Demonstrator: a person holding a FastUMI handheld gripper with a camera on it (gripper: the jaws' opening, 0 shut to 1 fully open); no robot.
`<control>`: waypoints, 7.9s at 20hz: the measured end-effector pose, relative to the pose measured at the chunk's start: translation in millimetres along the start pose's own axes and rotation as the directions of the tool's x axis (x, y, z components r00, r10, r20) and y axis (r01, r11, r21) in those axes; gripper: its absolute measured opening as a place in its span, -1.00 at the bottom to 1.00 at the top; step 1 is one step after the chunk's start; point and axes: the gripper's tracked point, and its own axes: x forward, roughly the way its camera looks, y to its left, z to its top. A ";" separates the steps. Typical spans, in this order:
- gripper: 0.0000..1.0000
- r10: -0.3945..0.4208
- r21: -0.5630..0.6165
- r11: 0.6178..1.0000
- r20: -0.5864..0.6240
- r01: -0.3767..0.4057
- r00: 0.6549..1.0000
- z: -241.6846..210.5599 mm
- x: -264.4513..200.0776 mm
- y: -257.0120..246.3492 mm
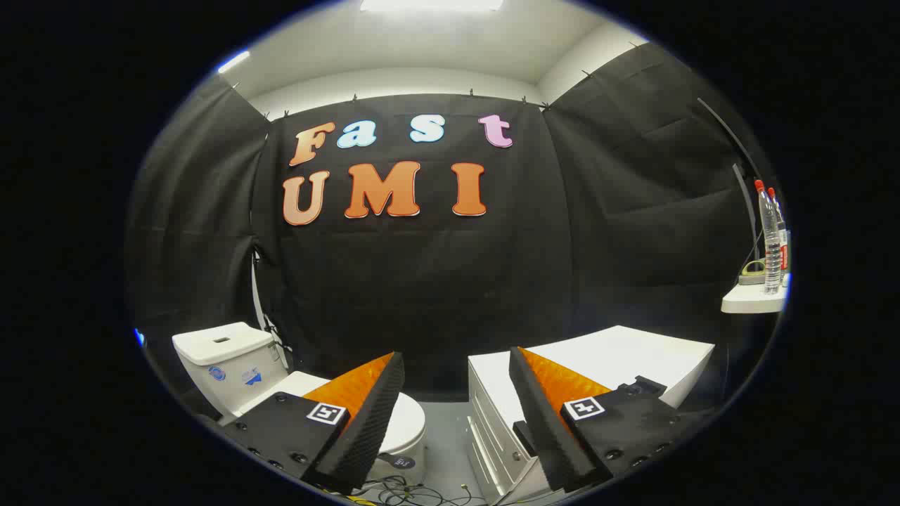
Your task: Open the toilet lid.
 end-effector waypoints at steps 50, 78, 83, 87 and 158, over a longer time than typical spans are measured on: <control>0.96 0.033 0.046 0.998 0.089 -0.037 0.995 33.5 19.7 44.9; 0.96 -0.114 0.419 0.863 -0.383 0.283 0.917 -267.1 74.9 58.7; 0.97 -0.139 0.450 0.825 -0.424 0.342 0.895 -293.2 79.1 46.6; 0.97 -0.150 0.481 0.791 -0.447 0.378 0.882 -303.5 76.1 39.0; -0.84 0.047 0.239 0.971 -0.271 0.020 0.961 -87.5 125.7 211.1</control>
